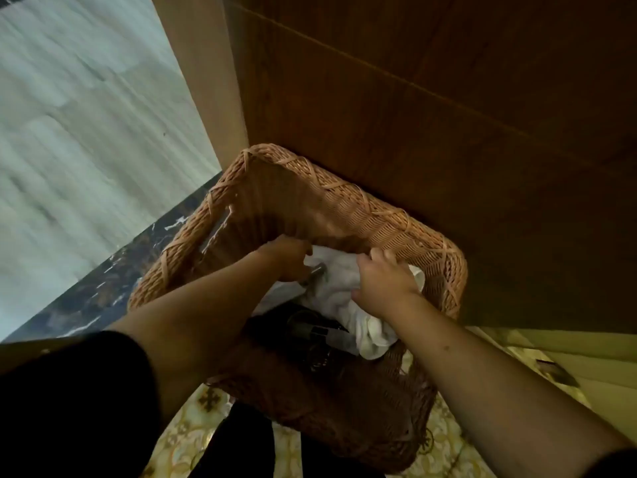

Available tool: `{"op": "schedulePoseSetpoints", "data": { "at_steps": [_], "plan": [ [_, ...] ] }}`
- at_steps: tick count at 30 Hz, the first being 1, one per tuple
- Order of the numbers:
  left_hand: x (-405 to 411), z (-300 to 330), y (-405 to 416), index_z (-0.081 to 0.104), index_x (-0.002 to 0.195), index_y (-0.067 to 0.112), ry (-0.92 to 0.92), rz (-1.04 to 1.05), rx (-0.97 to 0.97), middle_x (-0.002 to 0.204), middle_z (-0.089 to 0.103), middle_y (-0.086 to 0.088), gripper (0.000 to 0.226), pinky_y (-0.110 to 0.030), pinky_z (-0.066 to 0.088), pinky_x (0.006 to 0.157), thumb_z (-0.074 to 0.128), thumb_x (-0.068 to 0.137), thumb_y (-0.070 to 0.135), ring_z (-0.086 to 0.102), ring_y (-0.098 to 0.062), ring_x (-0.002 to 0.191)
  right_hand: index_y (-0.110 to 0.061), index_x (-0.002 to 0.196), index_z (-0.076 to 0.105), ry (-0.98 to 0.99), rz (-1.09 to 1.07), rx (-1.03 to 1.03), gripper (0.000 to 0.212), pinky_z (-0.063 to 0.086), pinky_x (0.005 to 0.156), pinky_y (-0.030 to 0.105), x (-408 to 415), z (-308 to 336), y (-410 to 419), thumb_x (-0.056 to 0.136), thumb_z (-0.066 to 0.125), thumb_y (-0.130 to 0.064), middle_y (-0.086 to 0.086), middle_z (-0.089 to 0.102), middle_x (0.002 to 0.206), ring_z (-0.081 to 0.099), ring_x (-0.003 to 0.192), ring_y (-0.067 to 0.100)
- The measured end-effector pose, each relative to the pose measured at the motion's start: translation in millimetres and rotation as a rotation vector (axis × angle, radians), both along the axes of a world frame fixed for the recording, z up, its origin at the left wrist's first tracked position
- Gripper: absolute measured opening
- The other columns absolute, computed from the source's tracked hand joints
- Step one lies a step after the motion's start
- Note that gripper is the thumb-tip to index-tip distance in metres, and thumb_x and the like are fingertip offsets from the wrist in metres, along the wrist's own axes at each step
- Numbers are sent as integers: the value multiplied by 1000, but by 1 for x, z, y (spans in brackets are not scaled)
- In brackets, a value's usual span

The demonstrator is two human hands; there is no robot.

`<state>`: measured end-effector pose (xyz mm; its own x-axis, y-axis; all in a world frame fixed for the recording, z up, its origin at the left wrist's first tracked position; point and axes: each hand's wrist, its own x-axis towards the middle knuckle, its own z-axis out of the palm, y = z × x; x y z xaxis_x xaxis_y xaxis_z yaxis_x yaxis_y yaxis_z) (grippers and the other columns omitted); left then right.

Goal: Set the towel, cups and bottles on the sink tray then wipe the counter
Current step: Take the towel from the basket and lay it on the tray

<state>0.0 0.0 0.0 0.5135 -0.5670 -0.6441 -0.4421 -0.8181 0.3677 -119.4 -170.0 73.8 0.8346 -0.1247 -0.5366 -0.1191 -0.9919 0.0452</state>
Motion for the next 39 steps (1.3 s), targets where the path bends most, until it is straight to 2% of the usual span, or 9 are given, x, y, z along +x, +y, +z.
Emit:
{"op": "schedulePoseSetpoints", "data": {
  "at_steps": [3, 10, 17, 19, 22, 27, 30, 33, 39],
  "plan": [
    [-1, -18, -10, 48, 143, 19, -31, -110, 35, 149, 48, -11, 59, -45, 28, 117, 49, 96, 54, 41, -30, 137, -16, 138, 44, 32, 4, -96, 62, 40, 100, 48, 10, -22, -5, 87, 62, -47, 10, 44, 142, 39, 132, 33],
    [-16, -31, -18, 63, 124, 13, 62, -122, -10, 123, 64, -9, 43, -38, 47, 99, 59, 95, 44, 60, -24, 113, -19, 145, 34, 188, -71, -208, 104, 39, 97, 51, 23, -51, -10, 66, 69, -76, 15, 48, 143, 48, 127, 38],
    [-19, -28, 3, 67, 87, 29, 294, -128, 64, 109, 69, 2, 38, -36, 47, 97, 51, 92, 63, 59, -15, 99, -19, 146, 32, 261, -117, -205, 110, 40, 96, 49, 34, -54, -9, 62, 77, -73, 16, 51, 140, 49, 127, 38],
    [-17, -30, 4, 69, 101, 23, 249, -186, 95, 117, 67, 0, 33, -32, 44, 96, 50, 98, 51, 59, -18, 107, -18, 146, 31, 265, -120, -206, 111, 39, 99, 50, 35, -55, -9, 62, 77, -73, 17, 51, 141, 49, 129, 38],
    [-3, -30, 4, 62, 121, 17, -44, -159, 7, 128, 63, -7, 31, -33, 46, 89, 53, 98, 35, 57, -25, 116, -14, 146, 35, 266, -115, -209, 107, 39, 101, 51, 34, -56, -10, 65, 77, -70, 16, 50, 141, 48, 129, 37],
    [15, -48, -3, 32, 149, 19, -280, -301, 123, 152, 34, -11, 78, -50, 49, 98, 72, 84, 33, 45, -37, 132, -11, 144, 40, 273, -118, -219, 102, 39, 101, 47, 35, -57, -10, 67, 81, -64, 15, 50, 142, 49, 129, 35],
    [14, -64, -11, 32, 150, 19, -383, -411, 138, 149, 38, -10, 76, -47, 47, 99, 69, 85, 33, 48, -35, 128, -11, 140, 48, 216, -108, -222, 72, 40, 101, 44, 33, -57, -11, 83, 74, -45, 13, 52, 139, 50, 127, 34],
    [13, -80, -12, 30, 149, 18, -411, -433, 150, 145, 40, -10, 78, -49, 43, 102, 68, 84, 41, 48, -34, 126, -12, 132, 57, 155, -78, -199, 46, 43, 98, 42, 29, -54, -11, 91, 67, -30, 11, 56, 134, 53, 123, 33],
    [13, -97, -9, 34, 145, 12, -341, -339, 159, 147, 38, -16, 91, -54, 44, 102, 70, 77, 60, 46, -40, 129, -13, 124, 60, 52, 1, -123, 36, 46, 90, 36, 20, -36, -6, 90, 69, -24, 6, 59, 127, 56, 119, 27]
  ]
}}
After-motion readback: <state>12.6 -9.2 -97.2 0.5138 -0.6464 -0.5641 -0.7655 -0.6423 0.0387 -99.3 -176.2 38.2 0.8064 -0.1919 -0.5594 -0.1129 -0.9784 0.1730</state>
